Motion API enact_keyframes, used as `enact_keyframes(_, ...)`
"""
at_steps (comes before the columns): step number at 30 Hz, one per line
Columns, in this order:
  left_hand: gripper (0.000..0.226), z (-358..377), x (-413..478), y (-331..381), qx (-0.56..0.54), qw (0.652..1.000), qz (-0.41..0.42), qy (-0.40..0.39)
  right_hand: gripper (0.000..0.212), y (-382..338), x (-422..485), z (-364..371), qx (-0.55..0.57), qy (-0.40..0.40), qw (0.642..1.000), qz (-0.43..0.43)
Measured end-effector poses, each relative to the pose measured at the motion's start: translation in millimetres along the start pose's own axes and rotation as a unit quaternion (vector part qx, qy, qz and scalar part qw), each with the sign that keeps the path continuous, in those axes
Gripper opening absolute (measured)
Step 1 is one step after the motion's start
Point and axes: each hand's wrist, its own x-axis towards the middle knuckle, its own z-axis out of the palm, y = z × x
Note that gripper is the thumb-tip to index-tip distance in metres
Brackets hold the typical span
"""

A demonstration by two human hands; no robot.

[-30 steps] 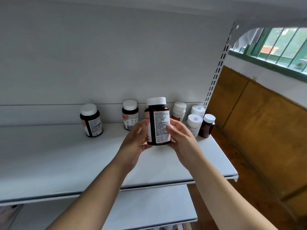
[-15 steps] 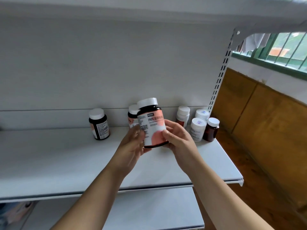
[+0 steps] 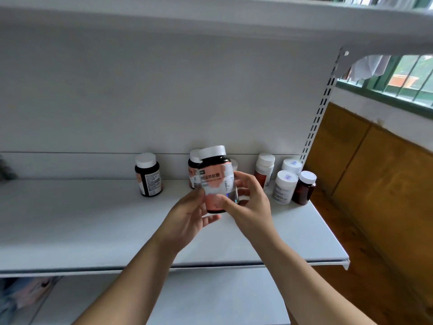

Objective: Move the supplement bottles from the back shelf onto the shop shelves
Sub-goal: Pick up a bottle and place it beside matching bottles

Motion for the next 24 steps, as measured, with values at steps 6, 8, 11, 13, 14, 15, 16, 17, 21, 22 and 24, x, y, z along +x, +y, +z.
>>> enact_keyframes(6, 0.060, -9.7, -5.4, -2.8, -0.003, 1.000, 0.028, -0.001, 0.055, -4.0, 0.0, 10.5, -0.018, -0.016, 1.000, -0.006)
enact_keyframes(8, 0.043, -9.2, -7.2, 3.2, 0.026, 0.995, 0.066, 0.063, 0.050, -1.4, 3.2, 10.1, 0.093, -0.076, 0.993, 0.021)
enact_keyframes(11, 0.032, -4.3, -10.6, 12.4, 0.101, 0.965, 0.152, 0.188, 0.052, 6.1, 7.4, 11.9, 0.266, -0.186, 0.942, 0.082)
enact_keyframes(13, 0.032, -5.0, -16.7, 16.8, 0.142, 0.946, 0.187, 0.221, 0.056, 8.8, 7.8, 20.2, 0.312, -0.219, 0.920, 0.090)
enact_keyframes(14, 0.032, -6.3, -20.4, 19.1, 0.155, 0.941, 0.195, 0.229, 0.061, 8.3, 7.5, 24.9, 0.324, -0.226, 0.914, 0.096)
enact_keyframes(15, 0.031, -11.1, -25.4, 21.5, 0.165, 0.936, 0.202, 0.238, 0.067, 6.4, 6.4, 31.4, 0.330, -0.234, 0.909, 0.103)
enact_keyframes(16, 0.030, -15.6, -31.6, 24.2, 0.169, 0.932, 0.206, 0.246, 0.068, 3.9, 4.9, 38.3, 0.329, -0.241, 0.907, 0.105)
enact_keyframes(17, 0.030, -20.9, -38.6, 26.2, 0.167, 0.929, 0.209, 0.254, 0.063, 0.7, 2.7, 44.6, 0.326, -0.248, 0.907, 0.103)
enact_keyframes(21, 0.044, -40.5, -83.8, 35.3, 0.172, 0.911, 0.218, 0.303, 0.047, -15.9, -13.7, 74.5, 0.315, -0.307, 0.894, 0.088)
enact_keyframes(22, 0.045, -44.9, -97.4, 37.7, 0.169, 0.905, 0.219, 0.323, 0.048, -20.2, -18.8, 83.8, 0.314, -0.327, 0.887, 0.087)
enact_keyframes(24, 0.043, -54.6, -127.5, 42.6, 0.163, 0.891, 0.221, 0.362, 0.050, -30.0, -30.8, 105.0, 0.313, -0.364, 0.873, 0.087)
